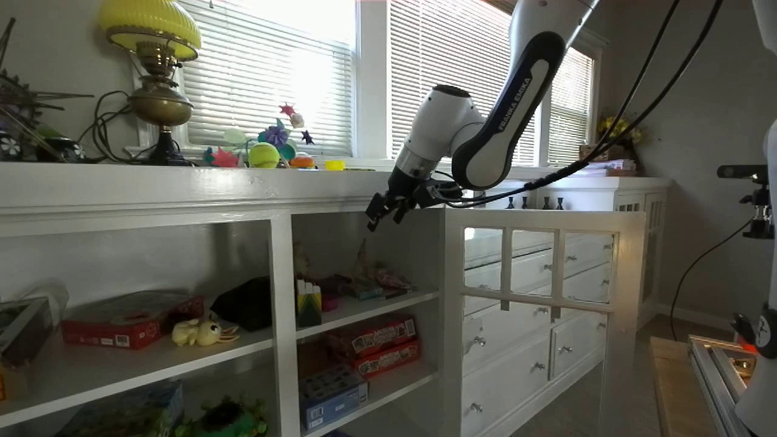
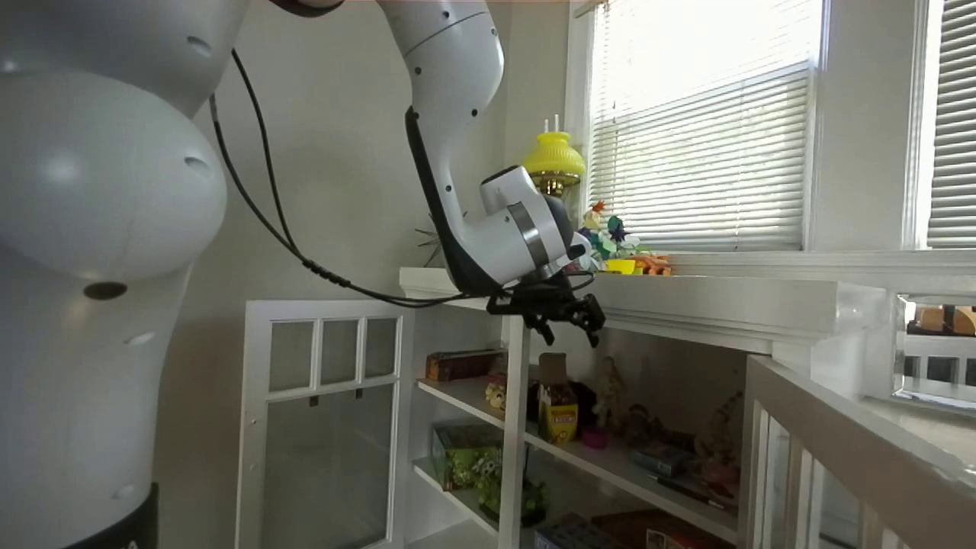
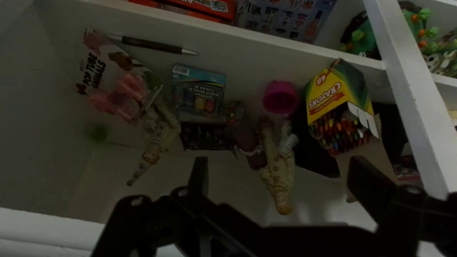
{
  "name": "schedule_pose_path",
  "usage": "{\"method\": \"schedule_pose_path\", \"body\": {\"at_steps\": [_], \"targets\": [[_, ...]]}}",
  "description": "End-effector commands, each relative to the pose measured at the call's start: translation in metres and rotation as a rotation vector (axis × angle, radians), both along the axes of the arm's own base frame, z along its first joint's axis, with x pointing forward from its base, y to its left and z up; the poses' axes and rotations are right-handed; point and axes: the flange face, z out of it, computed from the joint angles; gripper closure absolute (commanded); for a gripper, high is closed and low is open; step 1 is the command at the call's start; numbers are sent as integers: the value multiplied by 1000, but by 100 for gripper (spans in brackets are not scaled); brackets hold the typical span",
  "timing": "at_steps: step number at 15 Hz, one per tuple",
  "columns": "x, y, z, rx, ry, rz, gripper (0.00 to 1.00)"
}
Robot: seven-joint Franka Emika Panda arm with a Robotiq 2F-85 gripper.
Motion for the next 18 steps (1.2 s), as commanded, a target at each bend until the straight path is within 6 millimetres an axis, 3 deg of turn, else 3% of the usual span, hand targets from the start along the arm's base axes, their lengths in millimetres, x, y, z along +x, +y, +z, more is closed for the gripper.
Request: {"method": "schedule_pose_path", "body": {"at_steps": [1, 6, 13, 18], "targets": [[0, 0, 0, 0, 0, 0, 0], [2, -2, -5, 17, 1, -17, 0], [16, 13, -56, 56, -5, 65, 0], [46, 18, -81, 61, -75, 123, 0]]}}
